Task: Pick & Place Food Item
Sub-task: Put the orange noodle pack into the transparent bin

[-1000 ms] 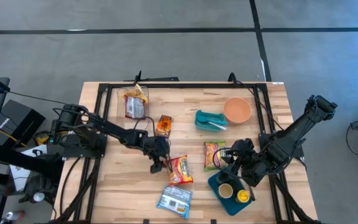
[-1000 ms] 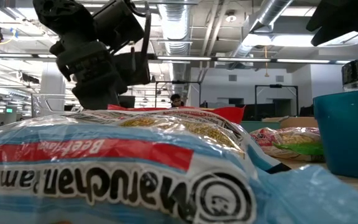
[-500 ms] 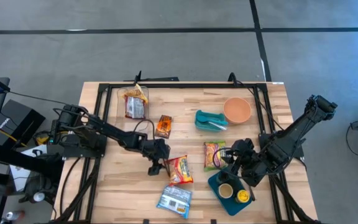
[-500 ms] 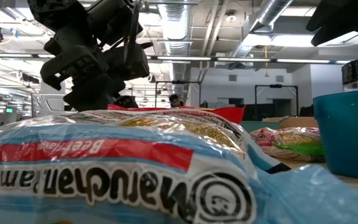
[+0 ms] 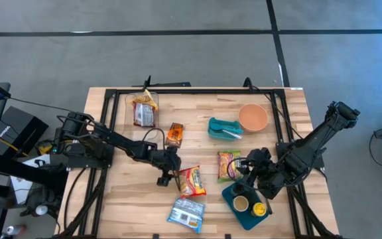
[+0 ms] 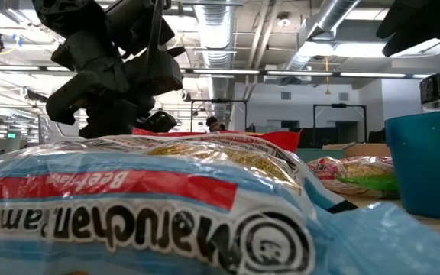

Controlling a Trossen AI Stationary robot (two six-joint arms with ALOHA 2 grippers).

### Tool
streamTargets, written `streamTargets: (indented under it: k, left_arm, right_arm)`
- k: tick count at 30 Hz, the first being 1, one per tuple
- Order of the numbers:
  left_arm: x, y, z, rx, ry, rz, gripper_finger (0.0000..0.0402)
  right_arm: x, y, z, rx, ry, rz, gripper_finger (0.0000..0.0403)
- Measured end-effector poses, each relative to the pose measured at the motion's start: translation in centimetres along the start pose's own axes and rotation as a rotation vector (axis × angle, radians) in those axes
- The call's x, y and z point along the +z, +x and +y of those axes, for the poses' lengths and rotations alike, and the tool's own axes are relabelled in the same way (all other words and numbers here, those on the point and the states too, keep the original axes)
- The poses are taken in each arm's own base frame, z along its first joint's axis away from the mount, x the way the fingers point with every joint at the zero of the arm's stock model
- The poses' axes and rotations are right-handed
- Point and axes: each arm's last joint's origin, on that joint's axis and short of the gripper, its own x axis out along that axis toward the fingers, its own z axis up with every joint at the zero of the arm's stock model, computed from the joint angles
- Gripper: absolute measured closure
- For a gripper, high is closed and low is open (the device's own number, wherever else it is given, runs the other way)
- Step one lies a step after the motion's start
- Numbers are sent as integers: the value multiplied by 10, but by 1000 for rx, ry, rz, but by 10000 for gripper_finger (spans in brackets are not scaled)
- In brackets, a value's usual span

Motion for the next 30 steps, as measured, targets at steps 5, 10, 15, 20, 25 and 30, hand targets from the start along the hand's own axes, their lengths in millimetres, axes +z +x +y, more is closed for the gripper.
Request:
streamTargets:
  k: [5,10,15,20,25,30]
  left_arm:
    - [-6,1,-10,-6,29,15,156]
    - [-12,3,-16,48,51,-23,156]
    - [-10,3,-16,49,50,-54,156]
    - [-11,3,-16,48,50,-50,171]
    - [-11,3,-16,48,46,-50,209]
    - [-11,3,-16,48,40,-50,242]
  right_arm:
    - [0,0,0,0,0,0,242]
    - [0,0,0,0,-2,0,242]
    - [0,0,0,0,0,0,242]
    - [0,0,0,0,1,0,242]
    - [0,0,0,0,1,-1,242]
    - [0,0,0,0,1,-1,242]
